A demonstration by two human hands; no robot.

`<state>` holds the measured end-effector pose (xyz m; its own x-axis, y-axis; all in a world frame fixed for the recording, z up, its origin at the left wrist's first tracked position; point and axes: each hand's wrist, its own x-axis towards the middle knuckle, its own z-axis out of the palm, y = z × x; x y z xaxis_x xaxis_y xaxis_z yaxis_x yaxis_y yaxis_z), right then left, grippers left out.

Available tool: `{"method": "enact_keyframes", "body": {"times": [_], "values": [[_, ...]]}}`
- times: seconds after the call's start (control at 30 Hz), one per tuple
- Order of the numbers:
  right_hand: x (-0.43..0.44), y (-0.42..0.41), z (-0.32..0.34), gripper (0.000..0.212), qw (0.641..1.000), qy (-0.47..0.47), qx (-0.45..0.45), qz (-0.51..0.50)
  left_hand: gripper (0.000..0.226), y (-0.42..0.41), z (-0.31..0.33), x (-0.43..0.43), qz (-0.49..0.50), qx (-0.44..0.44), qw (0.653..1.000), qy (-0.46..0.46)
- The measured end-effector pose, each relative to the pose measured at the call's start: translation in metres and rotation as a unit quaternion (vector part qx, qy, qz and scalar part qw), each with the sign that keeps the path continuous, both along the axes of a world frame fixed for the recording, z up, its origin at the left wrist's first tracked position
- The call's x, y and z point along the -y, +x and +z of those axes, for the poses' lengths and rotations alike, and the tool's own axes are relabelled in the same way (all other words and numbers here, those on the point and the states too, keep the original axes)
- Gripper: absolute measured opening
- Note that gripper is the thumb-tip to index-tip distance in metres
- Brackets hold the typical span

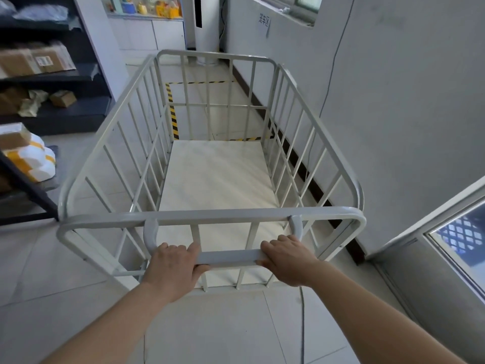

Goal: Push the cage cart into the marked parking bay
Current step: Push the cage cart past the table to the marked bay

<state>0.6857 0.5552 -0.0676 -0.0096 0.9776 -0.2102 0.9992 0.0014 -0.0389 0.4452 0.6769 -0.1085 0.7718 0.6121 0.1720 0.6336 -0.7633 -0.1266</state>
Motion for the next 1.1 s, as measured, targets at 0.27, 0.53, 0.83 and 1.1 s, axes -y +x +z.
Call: {"method": "enact_keyframes", "body": {"times": [0.27, 0.53, 0.83, 1.1], "values": [[-0.037, 0.053, 0.000, 0.093, 1.000, 0.008, -0.005, 0.008, 0.047, 0.050, 0.000, -0.031, 0.013, -0.007, 1.000, 0.004], [-0.092, 0.111, 0.003, 0.092, 1.000, 0.000, 0.012, 0.012, 0.047, 0.110, -0.002, -0.080, 0.012, 0.025, 1.000, 0.009], [-0.167, 0.165, 0.005, 0.074, 0.999, -0.033, 0.041, -0.008, 0.047, 0.168, 0.000, -0.151, 0.019, 0.036, 0.999, 0.001], [-0.221, 0.196, 0.005, 0.077, 0.999, -0.035, 0.039, -0.001, 0.044, 0.197, -0.003, -0.206, 0.026, 0.008, 1.000, 0.002]]}}
